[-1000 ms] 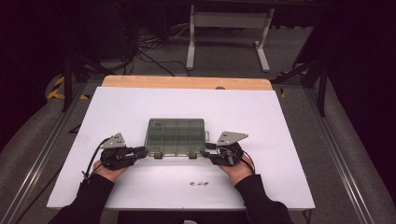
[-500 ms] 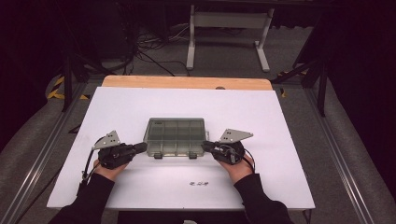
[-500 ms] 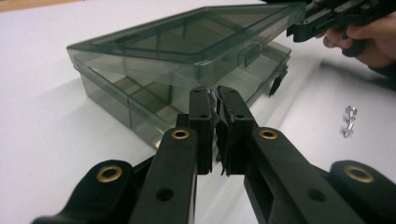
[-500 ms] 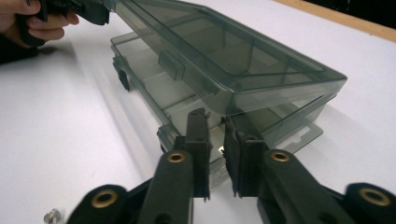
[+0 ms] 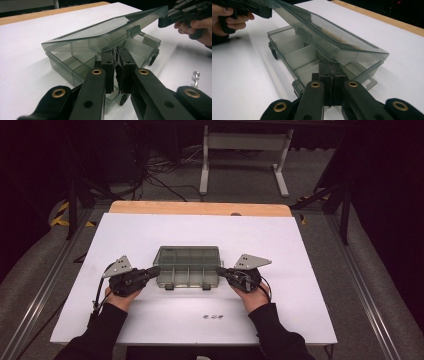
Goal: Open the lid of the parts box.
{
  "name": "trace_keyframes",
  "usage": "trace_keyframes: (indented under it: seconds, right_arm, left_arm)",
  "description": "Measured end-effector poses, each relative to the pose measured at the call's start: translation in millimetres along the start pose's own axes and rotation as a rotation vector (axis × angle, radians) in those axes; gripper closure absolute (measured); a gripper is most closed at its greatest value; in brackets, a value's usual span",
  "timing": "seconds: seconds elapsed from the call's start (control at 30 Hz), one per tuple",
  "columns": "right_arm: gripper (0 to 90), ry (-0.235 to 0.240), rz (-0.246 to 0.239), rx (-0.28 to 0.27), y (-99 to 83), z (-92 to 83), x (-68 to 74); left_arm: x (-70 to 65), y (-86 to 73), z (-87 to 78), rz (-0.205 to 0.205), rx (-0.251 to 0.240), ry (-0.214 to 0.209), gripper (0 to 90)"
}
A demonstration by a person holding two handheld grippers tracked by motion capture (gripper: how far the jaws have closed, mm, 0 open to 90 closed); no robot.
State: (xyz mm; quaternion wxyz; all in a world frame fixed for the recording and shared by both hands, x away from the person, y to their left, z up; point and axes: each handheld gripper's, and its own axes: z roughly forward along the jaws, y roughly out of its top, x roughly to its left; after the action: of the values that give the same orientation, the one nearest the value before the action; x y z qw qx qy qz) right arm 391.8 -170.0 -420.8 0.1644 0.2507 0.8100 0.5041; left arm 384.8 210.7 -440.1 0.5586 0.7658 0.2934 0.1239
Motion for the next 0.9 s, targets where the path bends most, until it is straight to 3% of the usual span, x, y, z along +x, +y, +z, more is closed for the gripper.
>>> trace_keyframes:
  seconds: [0.2,0.27,0.37,0.5,0.6,0.7,0.77,0.9]
  right_arm:
    - [87.4,-0.009,0.01,0.002,1.6,0.7,-2.5]
    - [79.2,-0.008,0.017,0.02,0.7,1.0,-4.6]
    - [65.5,-0.043,0.014,0.049,-1.4,0.7,-7.8]
    - [46.2,-0.093,0.006,0.03,3.2,1.2,-12.9]
    - [43.6,-0.094,-0.018,0.014,14.8,5.0,-17.6]
    - [43.8,-0.086,-0.041,0.015,25.9,9.6,-20.0]
    - [44.3,-0.085,-0.059,0.03,29.9,12.2,-21.6]
    - [45.5,-0.075,-0.042,0.031,32.1,14.6,-26.7]
  left_arm:
    - [0.7,4.3,4.9,-0.013,-0.006,0.012,84.8]
    - [0.5,4.3,5.5,-0.011,-0.01,0.009,84.8]
    - [0.5,4.4,4.9,-0.014,-0.007,0.01,84.8]
    - [1.5,4.8,4.7,-0.019,-0.008,0.018,84.4]
    - [1.2,4.7,5.9,-0.027,0.013,0.04,80.2]
    - [0.2,3.6,8.2,-0.021,0.043,0.115,71.9]
    - [2.9,2.2,10.2,-0.044,0.102,0.176,62.5]
    - [8.2,-1.2,13.3,-0.078,0.152,0.176,58.0]
